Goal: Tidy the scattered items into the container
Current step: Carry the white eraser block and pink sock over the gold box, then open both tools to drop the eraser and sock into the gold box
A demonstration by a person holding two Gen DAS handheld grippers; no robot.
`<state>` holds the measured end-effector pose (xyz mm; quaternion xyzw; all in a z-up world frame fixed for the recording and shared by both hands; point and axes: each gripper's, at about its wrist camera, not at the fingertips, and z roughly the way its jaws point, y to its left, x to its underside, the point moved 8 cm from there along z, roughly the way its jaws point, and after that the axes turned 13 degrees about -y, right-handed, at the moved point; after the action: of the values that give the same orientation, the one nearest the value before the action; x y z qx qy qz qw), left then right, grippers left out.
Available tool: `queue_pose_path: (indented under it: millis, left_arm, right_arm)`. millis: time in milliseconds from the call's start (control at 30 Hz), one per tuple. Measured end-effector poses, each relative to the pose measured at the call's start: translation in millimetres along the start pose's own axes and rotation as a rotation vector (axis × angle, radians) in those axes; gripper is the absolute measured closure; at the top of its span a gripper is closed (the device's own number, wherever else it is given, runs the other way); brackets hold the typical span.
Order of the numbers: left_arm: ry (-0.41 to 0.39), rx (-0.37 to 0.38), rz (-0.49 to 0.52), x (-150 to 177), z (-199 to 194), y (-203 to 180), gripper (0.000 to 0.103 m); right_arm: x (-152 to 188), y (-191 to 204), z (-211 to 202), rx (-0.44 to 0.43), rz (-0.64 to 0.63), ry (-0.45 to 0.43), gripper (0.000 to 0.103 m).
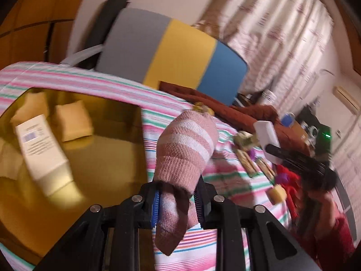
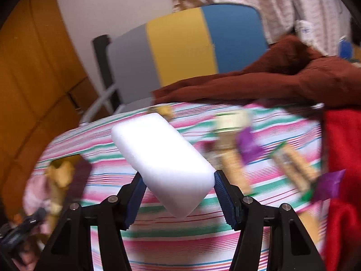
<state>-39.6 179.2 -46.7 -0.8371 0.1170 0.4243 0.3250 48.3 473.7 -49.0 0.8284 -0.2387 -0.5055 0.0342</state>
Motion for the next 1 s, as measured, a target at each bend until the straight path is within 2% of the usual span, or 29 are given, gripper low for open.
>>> queue_pose_path:
  millis: [200, 267, 467, 700, 900, 1000]
  left_arm:
    - [0.022, -0.092, -0.058, -3.4, 6.2, 45.3, 0.079]
    - [0.040, -0.122, -0.064, -1.5, 11.0, 56.9, 0.079]
    - [0.077, -0.147, -0.096, 3.6, 16.5, 78.2, 0.078]
    - [0.117, -0.187, -0.123, 12.2, 20.8, 98.1, 0.078]
    - [0.148, -0.241, -0.140, 13.5, 22.1, 112.6, 0.078]
    - [0.154, -0.235, -0.170, 14.8, 21.6, 116.3, 0.076]
  right_arm:
    - [15.3, 97.3, 10.4, -0.184, 0.022, 0.071, 0.042]
    - [21.6, 128.3, 16.9, -0.224, 0.005, 0.097, 0.041]
    - [40.5, 204.8, 32.7, -0.320, -0.026, 0.155, 0.041]
    - [49.8, 244.0, 56.5, -0.342, -0.002, 0.212, 0.040]
    - [57.8, 260.9, 80.9, -0.309, -0.007, 0.258, 0.040]
    - [60.1, 267.1, 92.3, -0.290, -0.013, 0.269, 0.040]
